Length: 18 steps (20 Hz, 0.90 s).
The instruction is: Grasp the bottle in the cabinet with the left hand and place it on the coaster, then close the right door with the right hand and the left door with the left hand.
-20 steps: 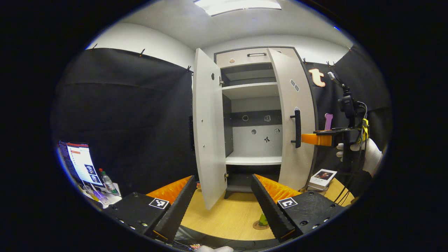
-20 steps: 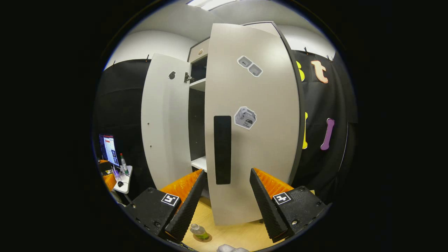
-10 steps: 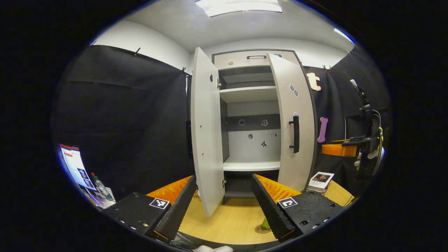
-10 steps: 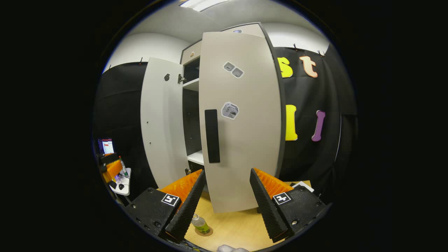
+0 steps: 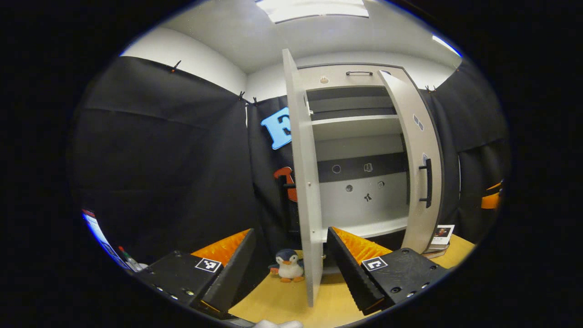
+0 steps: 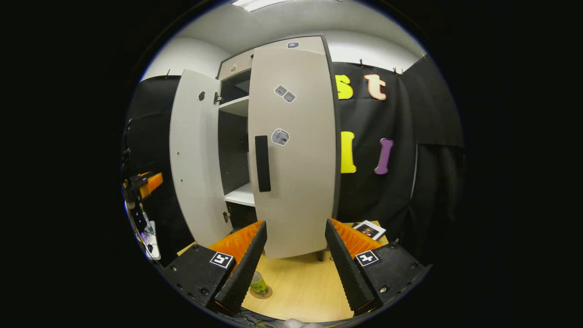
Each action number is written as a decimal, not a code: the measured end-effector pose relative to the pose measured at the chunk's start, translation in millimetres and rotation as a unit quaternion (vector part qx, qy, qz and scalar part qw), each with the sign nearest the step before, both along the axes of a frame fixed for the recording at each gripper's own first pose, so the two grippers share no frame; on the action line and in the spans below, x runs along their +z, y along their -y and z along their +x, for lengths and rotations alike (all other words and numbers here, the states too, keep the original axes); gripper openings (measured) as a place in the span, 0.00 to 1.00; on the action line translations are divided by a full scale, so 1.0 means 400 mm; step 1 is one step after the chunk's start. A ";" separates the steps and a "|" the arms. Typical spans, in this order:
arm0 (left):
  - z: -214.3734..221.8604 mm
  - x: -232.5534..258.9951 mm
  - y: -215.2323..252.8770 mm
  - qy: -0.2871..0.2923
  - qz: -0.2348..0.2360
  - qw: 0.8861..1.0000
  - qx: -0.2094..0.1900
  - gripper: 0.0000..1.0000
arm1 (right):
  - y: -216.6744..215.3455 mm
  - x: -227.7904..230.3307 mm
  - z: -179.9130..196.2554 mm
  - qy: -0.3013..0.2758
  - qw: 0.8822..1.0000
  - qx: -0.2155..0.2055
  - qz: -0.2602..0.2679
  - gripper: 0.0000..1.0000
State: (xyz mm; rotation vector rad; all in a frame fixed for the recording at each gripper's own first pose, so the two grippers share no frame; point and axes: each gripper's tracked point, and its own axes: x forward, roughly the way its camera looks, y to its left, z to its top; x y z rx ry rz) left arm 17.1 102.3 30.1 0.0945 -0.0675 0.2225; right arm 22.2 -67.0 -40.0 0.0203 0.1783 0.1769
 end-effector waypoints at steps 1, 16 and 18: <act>0.024 0.007 -0.040 0.004 0.006 1.000 0.003 0.96 | -0.003 -0.010 -0.024 -0.004 1.000 -0.013 -0.002 0.80; 0.242 0.025 -0.200 0.010 0.011 1.000 -0.010 0.90 | -0.025 -0.021 -0.238 0.005 0.993 -0.121 -0.010 0.80; 0.238 0.030 -0.196 0.012 0.018 1.000 -0.013 0.87 | -0.024 -0.020 -0.247 0.005 0.993 -0.121 -0.009 0.80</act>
